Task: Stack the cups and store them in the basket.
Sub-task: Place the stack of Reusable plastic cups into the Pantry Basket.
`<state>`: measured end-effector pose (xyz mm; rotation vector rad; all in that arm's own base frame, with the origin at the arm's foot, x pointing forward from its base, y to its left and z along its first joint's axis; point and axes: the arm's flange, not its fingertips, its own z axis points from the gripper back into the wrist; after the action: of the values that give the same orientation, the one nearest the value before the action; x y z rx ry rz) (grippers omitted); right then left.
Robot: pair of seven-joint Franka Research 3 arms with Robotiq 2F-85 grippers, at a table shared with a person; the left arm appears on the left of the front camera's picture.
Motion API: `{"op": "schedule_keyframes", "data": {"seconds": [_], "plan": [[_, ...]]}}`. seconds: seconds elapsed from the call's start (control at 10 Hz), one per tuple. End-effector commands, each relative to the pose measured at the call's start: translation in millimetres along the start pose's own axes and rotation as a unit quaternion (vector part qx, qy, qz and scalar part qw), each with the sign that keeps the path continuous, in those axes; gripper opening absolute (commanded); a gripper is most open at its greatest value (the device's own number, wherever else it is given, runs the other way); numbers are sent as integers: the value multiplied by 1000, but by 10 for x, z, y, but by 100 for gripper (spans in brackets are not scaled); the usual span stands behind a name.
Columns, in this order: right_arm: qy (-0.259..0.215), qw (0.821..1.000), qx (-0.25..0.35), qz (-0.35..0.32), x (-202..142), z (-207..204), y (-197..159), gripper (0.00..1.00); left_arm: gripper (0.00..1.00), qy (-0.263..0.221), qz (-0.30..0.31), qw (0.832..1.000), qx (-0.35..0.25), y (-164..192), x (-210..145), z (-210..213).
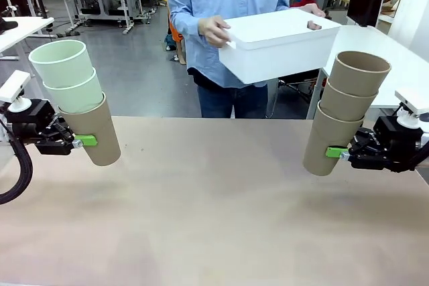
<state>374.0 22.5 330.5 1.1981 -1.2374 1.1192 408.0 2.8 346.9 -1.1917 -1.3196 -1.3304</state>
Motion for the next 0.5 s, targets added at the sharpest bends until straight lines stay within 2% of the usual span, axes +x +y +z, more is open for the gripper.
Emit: {"op": "schedule_keyframes", "data": {"seconds": [0.0, 0.4], "plan": [[-1, 1000, 0, 4, 40, 3, 3, 85, 86, -4, -6, 1000, -2, -12, 36, -10], [-1, 1000, 0, 4, 40, 3, 3, 85, 86, -4, -6, 1000, -2, -12, 36, -10]]}}
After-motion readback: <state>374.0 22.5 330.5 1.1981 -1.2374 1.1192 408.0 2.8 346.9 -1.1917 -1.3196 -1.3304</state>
